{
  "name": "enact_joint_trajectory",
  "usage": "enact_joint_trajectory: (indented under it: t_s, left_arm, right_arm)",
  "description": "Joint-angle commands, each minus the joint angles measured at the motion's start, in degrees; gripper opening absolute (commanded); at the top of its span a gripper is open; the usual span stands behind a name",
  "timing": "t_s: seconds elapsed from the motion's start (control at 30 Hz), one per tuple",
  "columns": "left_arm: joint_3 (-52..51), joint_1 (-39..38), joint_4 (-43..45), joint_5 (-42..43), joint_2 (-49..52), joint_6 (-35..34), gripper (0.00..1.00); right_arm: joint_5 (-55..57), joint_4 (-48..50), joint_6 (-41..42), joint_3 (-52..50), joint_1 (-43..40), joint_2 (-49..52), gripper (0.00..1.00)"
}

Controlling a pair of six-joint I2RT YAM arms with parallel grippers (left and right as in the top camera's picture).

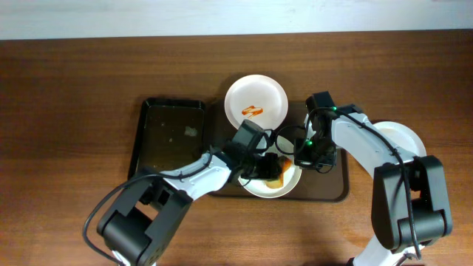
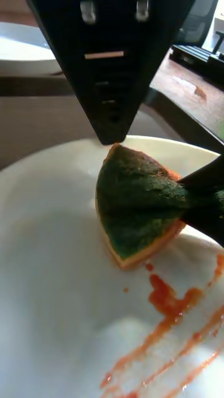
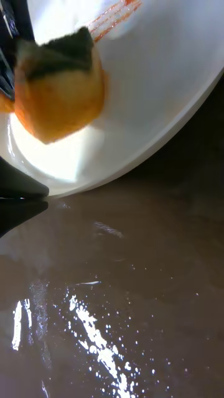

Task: Clean dirty plates on tray and stack at the side
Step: 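Scrub the held plate with the sponge in the left gripper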

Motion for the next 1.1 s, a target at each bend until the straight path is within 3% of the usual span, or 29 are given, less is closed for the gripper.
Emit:
enact_joint_trajectory:
  t_s: [0.0,0.2,0.27,0.33,0.4,0.43,0.57,0.7,0.8,0.87,0.93,1.0,1.07]
  left_arm:
    - [0.26,-0.37,0.00,-2.29,3.30,-0.59,0.00]
    - [0.28,2.82,-3.41,-23.74,3.32,3.43,0.00]
    - [0.28,5.95,-4.09,-23.76,2.56,6.64,0.00]
    - [0.28,7.32,-9.84,-23.65,1.88,6.60,0.00]
    - [0.28,7.26,-18.73,-17.38,-0.11,6.62,0.00]
    - [0.28,7.80,-20.13,-21.27,-2.71,9.55,0.00]
    - [0.33,9.86,-19.50,-36.81,-14.40,10.32,0.00]
    - [0.31,10.43,-22.82,-37.20,-22.27,10.29,0.00]
    - [0.31,10.47,-26.29,-37.90,-22.51,10.29,0.00]
    - [0.33,11.93,-27.65,-43.30,-22.75,10.27,0.00]
    - [0.33,14.84,-28.13,-43.12,-22.82,10.27,0.00]
    - [0.31,18.34,-28.76,-42.18,-22.80,10.29,0.00]
    - [0.26,21.66,-29.11,-40.76,-22.77,10.27,0.00]
  right_arm:
    - [-0.31,-0.24,0.48,-0.20,0.35,0.28,0.04]
    - [-0.28,-0.90,0.46,-0.20,0.35,0.28,0.04]
    - [-0.28,-0.90,0.46,-0.20,0.35,0.28,0.04]
    - [-0.28,-0.87,0.46,-0.20,0.35,0.28,0.04]
    - [-0.26,-0.87,0.46,-0.20,0.24,0.28,0.04]
    - [-0.28,-0.87,0.46,-0.20,0.26,0.28,0.04]
    - [-0.28,-1.09,0.46,-0.20,0.26,0.28,0.04]
    - [-0.28,-1.09,0.46,-0.20,0.26,0.28,0.04]
    - [-2.08,-0.79,0.42,-0.20,0.31,0.28,0.05]
    - [-6.91,0.42,0.00,-0.20,0.37,0.28,0.19]
    - [-9.86,1.92,-0.20,-0.20,1.29,0.28,0.32]
    - [-10.38,4.11,-0.17,-0.20,3.89,0.28,0.39]
    - [-9.44,7.65,0.11,-0.20,7.91,0.28,0.39]
